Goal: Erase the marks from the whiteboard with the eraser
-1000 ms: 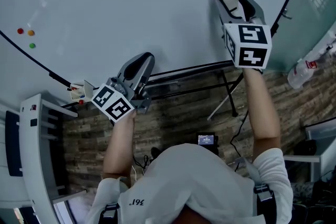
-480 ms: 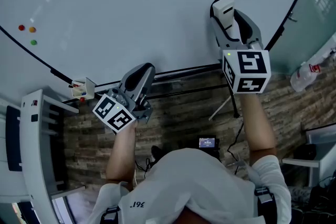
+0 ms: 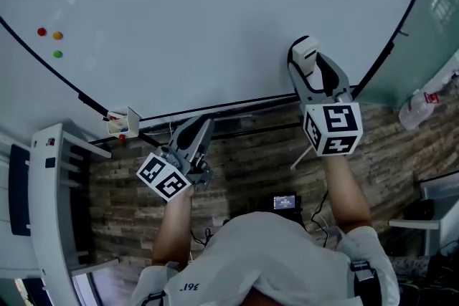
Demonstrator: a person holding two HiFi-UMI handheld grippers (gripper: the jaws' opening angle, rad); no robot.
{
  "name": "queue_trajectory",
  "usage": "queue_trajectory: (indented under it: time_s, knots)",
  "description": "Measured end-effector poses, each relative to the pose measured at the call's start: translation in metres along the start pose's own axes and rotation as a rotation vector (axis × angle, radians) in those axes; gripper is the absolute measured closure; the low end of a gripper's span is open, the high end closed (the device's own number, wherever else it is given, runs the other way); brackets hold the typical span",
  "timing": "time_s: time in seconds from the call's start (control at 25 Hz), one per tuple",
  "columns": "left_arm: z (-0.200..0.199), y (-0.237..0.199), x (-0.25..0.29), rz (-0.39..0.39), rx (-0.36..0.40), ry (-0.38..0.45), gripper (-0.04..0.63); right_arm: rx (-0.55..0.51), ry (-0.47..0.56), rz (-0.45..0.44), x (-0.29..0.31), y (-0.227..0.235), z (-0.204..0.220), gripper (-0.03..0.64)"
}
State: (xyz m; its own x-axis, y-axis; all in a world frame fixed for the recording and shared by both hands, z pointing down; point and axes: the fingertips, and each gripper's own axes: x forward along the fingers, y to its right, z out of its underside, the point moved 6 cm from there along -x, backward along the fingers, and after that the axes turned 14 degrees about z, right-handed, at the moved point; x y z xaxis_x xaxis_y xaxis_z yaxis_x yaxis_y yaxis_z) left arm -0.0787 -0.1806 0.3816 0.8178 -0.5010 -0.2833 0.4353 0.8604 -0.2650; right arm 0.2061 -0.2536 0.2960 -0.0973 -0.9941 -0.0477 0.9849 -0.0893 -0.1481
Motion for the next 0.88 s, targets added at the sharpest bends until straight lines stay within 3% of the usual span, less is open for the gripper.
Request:
queue_trajectory:
  time_s: [0.4, 0.88]
  knots:
    - [-0.001, 0.011, -0.088, -0.013, -0.051, -0.016, 0.554, 0.057, -0.08, -0.023, -0.048, -0.075, 0.022, 0.365]
    - [0.002, 0.027, -0.161, 0.024, -0.092, -0.042, 0.554, 0.073, -0.137, -0.013, -0.107, -0.141, 0.037, 0.366]
